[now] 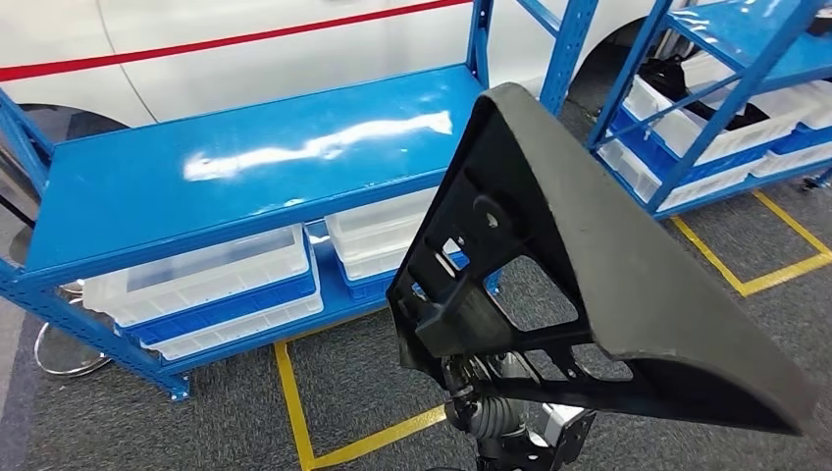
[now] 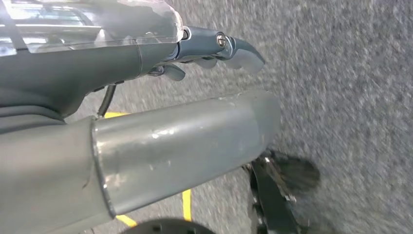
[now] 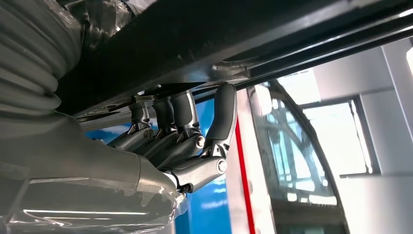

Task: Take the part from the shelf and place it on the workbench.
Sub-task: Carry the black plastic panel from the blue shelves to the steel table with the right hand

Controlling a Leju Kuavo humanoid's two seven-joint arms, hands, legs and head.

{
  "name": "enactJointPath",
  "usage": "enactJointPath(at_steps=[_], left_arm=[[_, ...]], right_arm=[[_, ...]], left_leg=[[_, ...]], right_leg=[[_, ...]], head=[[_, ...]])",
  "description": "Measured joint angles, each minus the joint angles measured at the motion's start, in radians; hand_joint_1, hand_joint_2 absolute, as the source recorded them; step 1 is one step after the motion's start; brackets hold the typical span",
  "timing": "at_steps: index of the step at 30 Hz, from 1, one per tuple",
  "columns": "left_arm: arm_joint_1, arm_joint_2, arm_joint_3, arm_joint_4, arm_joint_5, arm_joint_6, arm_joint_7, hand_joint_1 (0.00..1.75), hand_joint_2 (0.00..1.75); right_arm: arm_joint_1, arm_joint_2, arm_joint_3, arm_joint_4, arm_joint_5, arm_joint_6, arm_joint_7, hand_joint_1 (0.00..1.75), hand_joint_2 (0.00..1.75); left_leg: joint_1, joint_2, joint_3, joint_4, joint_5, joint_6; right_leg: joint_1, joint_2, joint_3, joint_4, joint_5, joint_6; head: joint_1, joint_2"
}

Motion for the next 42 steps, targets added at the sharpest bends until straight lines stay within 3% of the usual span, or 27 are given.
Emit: enactJointPath(at_steps=[2, 3, 4, 5, 7, 9, 11, 13, 15, 17, 18, 20, 22, 24, 26, 27, 28, 30, 32, 33, 34, 35, 36, 38, 40, 42], left_arm=[[0.004, 0.0, 0.001, 0.0, 0.003, 0.001, 0.001, 0.0, 0.0], [0.005, 0.0, 0.001, 0.0, 0.004, 0.001, 0.001, 0.0, 0.0], [0.005, -0.001, 0.001, 0.0, 0.006, 0.001, 0.001, 0.0, 0.0], [0.005, -0.002, 0.001, 0.0, 0.006, 0.0, 0.001, 0.0, 0.0], [0.006, -0.003, 0.002, 0.0, 0.007, 0.0, 0.0, 0.0, 0.0], [0.004, -0.004, 0.002, 0.0, 0.007, -0.001, 0.0, 0.0, 0.0], [0.0, -0.004, 0.002, 0.0, 0.007, 0.0, 0.0, 0.0, 0.0], [-0.001, -0.004, 0.002, 0.0, 0.007, 0.0, 0.0, 0.0, 0.0], [0.003, -0.004, 0.002, 0.0, 0.007, 0.001, -0.003, 0.0, 0.0], [0.008, -0.004, 0.002, 0.0, 0.007, 0.001, -0.008, 0.0, 0.0], [0.01, -0.004, 0.002, 0.0, 0.007, 0.0, -0.011, 0.0, 0.0], [0.012, -0.003, 0.002, 0.0, 0.006, -0.002, -0.015, 0.0, 0.0], [0.012, -0.001, 0.002, 0.0, 0.006, -0.003, -0.018, 0.0, 0.0], [0.011, 0.001, 0.002, 0.0, 0.006, -0.005, -0.019, 0.0, 0.0], [0.01, 0.001, 0.002, 0.0, 0.006, -0.005, -0.017, 0.0, 0.0], [0.009, 0.001, 0.002, 0.0, 0.006, -0.005, -0.014, 0.0, 0.0], [0.009, 0.0, 0.002, 0.0, 0.007, -0.006, -0.013, 0.0, 0.0], [0.011, 0.0, 0.002, 0.0, 0.007, -0.006, -0.009, 0.0, 0.0], [0.012, 0.001, 0.002, 0.0, 0.007, -0.006, -0.005, 0.0, 0.0], [0.012, 0.001, 0.002, 0.0, 0.007, -0.006, -0.004, 0.0, 0.0], [0.012, 0.001, 0.002, 0.0, 0.008, -0.006, -0.003, 0.0, 0.0], [0.011, 0.001, 0.002, 0.0, 0.008, -0.006, -0.002, 0.0, 0.0], [0.01, 0.001, 0.002, 0.0, 0.009, -0.007, -0.002, 0.0, 0.0], [0.009, 0.001, 0.003, 0.0, 0.01, -0.008, -0.002, 0.0, 0.0], [0.007, 0.001, 0.003, 0.0, 0.012, -0.008, -0.002, 0.0, 0.0], [0.003, 0.001, 0.003, 0.0, 0.013, -0.008, -0.002, 0.0, 0.0]], right_arm=[[0.022, 0.0, -0.014, 0.0, -0.015, -0.001, -0.016, 1.75, 1.75], [0.038, 0.0, -0.023, 0.0, -0.021, -0.004, -0.029, 1.75, 1.75], [0.053, 0.0, -0.03, 0.0, -0.026, -0.006, -0.042, 1.75, 1.75], [0.065, 0.0, -0.037, -0.002, -0.029, -0.009, -0.053, 1.75, 1.75], [0.078, 0.0, -0.049, -0.007, -0.032, -0.012, -0.064, 1.75, 1.75], [0.086, 0.001, -0.059, -0.012, -0.033, -0.012, -0.068, 1.75, 1.75], [0.097, 0.005, -0.068, -0.018, -0.037, -0.013, -0.07, 1.75, 1.75], [0.105, 0.013, -0.081, -0.03, -0.047, -0.014, -0.076, 1.75, 1.75], [0.112, 0.023, -0.097, -0.044, -0.059, -0.01, -0.085, 1.75, 1.75], [0.12, 0.032, -0.113, -0.057, -0.067, -0.002, -0.09, 1.75, 1.75], [0.126, 0.035, -0.12, -0.062, -0.069, 0.003, -0.091, 1.75, 1.75], [0.135, 0.043, -0.132, -0.07, -0.07, 0.014, -0.091, 1.75, 1.75], [0.138, 0.052, -0.14, -0.077, -0.07, 0.022, -0.093, 1.75, 1.75], [0.139, 0.058, -0.144, -0.08, -0.069, 0.027, -0.096, 1.75, 1.75], [0.144, 0.064, -0.148, -0.081, -0.068, 0.032, -0.1, 1.75, 1.75], [0.147, 0.066, -0.152, -0.082, -0.067, 0.035, -0.101, 1.75, 1.75], [0.148, 0.068, -0.156, -0.084, -0.066, 0.039, -0.102, 1.75, 1.75], [0.147, 0.071, -0.163, -0.085, -0.063, 0.045, -0.103, 1.75, 1.75], [0.147, 0.073, -0.167, -0.085, -0.06, 0.047, -0.103, 1.75, 1.75], [0.148, 0.073, -0.169, -0.085, -0.058, 0.049, -0.103, 1.75, 1.75], [0.149, 0.074, -0.171, -0.085, -0.056, 0.049, -0.103, 1.75, 1.75], [0.149, 0.075, -0.173, -0.085, -0.054, 0.051, -0.103, 1.75, 1.75], [0.148, 0.076, -0.174, -0.085, -0.053, 0.052, -0.103, 1.75, 1.75], [0.148, 0.08, -0.176, -0.085, -0.052, 0.054, -0.102, 1.75, 1.75], [0.149, 0.082, -0.176, -0.085, -0.051, 0.056, -0.101, 1.75, 1.75], [0.151, 0.085, -0.177, -0.085, -0.051, 0.057, -0.1, 1.75, 1.75]], left_leg=[[-0.001, 0.028, -0.01, 0.005, 0.002, 0.0], [-0.001, 0.04, -0.013, 0.008, 0.002, -0.001], [-0.001, 0.051, -0.014, 0.011, 0.001, -0.004], [-0.001, 0.062, -0.013, 0.016, -0.002, -0.008], [-0.006, 0.081, -0.016, 0.03, -0.01, -0.019], [-0.012, 0.099, -0.016, 0.039, -0.017, -0.029], [-0.011, 0.112, -0.014, 0.042, -0.021, -0.037], [-0.006, 0.076, -0.029, 0.076, -0.053, -0.046], [-0.002, 0.023, -0.077, 0.184, -0.117, -0.053], [-0.001, 0.005, -0.134, 0.303, -0.157, -0.055], [-0.001, 0.003, -0.146, 0.324, -0.151, -0.054], [-0.001, -0.006, -0.119, 0.25, -0.083, -0.047], [-0.001, -0.053, -0.071, 0.126, -0.02, -0.035], [-0.002, -0.09, -0.05, 0.065, -0.008, -0.029], [-0.001, -0.077, -0.046, 0.05, -0.006, -0.023], [0.002, -0.064, -0.043, 0.042, 0.0, -0.019], [0.004, -0.051, -0.04, 0.034, 0.006, -0.013], [0.003, -0.022, -0.04, 0.026, 0.012, -0.005], [0.0, 0.007, -0.045, 0.028, 0.011, -0.003], [0.0, 0.022, -0.046, 0.03, 0.01, -0.004], [-0.001, 0.035, -0.047, 0.031, 0.009, -0.005], [-0.001, 0.048, -0.045, 0.032, 0.007, -0.006], [-0.001, 0.059, -0.042, 0.033, 0.005, -0.009], [-0.005, 0.077, -0.038, 0.037, -0.001, -0.018], [-0.009, 0.096, -0.034, 0.039, -0.005, -0.027], [-0.008, 0.1, -0.031, 0.041, -0.012, -0.035]], right_leg=[[-0.005, -0.014, -0.036, 0.112, -0.052, 0.006], [-0.008, -0.018, -0.029, 0.121, -0.051, 0.009], [-0.01, -0.024, -0.002, 0.089, -0.032, 0.011], [-0.012, -0.038, 0.042, 0.025, -0.004, 0.012], [-0.008, -0.085, 0.116, -0.099, 0.029, 0.005], [-0.001, -0.103, 0.132, -0.14, 0.028, -0.009], [-0.001, -0.081, 0.125, -0.142, 0.033, -0.023], [-0.005, -0.061, 0.12, -0.147, 0.039, -0.036], [-0.006, -0.04, 0.116, -0.149, 0.044, -0.045], [-0.004, -0.014, 0.112, -0.148, 0.047, -0.048], [-0.004, 0.0, 0.112, -0.147, 0.047, -0.049], [-0.003, 0.029, 0.112, -0.143, 0.047, -0.049], [-0.004, 0.054, 0.108, -0.138, 0.049, -0.045], [-0.008, 0.077, 0.097, -0.135, 0.055, -0.033], [-0.012, 0.098, 0.088, -0.138, 0.063, -0.015], [-0.01, 0.09, 0.085, -0.135, 0.062, -0.008], [-0.007, 0.071, 0.078, -0.12, 0.049, -0.003], [-0.004, 0.014, 0.038, -0.032, -0.009, 0.002], [-0.007, -0.011, -0.012, 0.086, -0.066, 0.005], [-0.008, -0.016, -0.02, 0.113, -0.072, 0.007], [-0.009, -0.021, -0.008, 0.101, -0.058, 0.007], [-0.009, -0.028, 0.023, 0.053, -0.03, 0.007], [-0.008, -0.045, 0.066, -0.017, -0.001, 0.004], [0.003, -0.083, 0.128, -0.128, 0.028, -0.008], [0.013, -0.089, 0.139, -0.156, 0.027, -0.019], [0.008, -0.067, 0.136, -0.16, 0.032, -0.029]], head=[[0.0, 0.0], [0.0, 0.0], [0.0, 0.0], [0.0, 0.0], [0.0, 0.0], [-0.001, 0.0], [0.0, 0.0], [0.0, 0.0], [-0.001, 0.0], [-0.001, 0.0], [-0.001, 0.0], [-0.001, 0.0], [0.0, 0.0], [-0.001, 0.0], [-0.001, 0.0], [0.0, 0.0], [0.001, 0.0], [0.002, 0.0], [0.003, 0.0], [0.003, 0.0], [0.003, 0.0], [0.003, 0.0], [0.003, 0.0], [0.003, 0.0], [0.003, 0.0], [0.002, 0.0]])
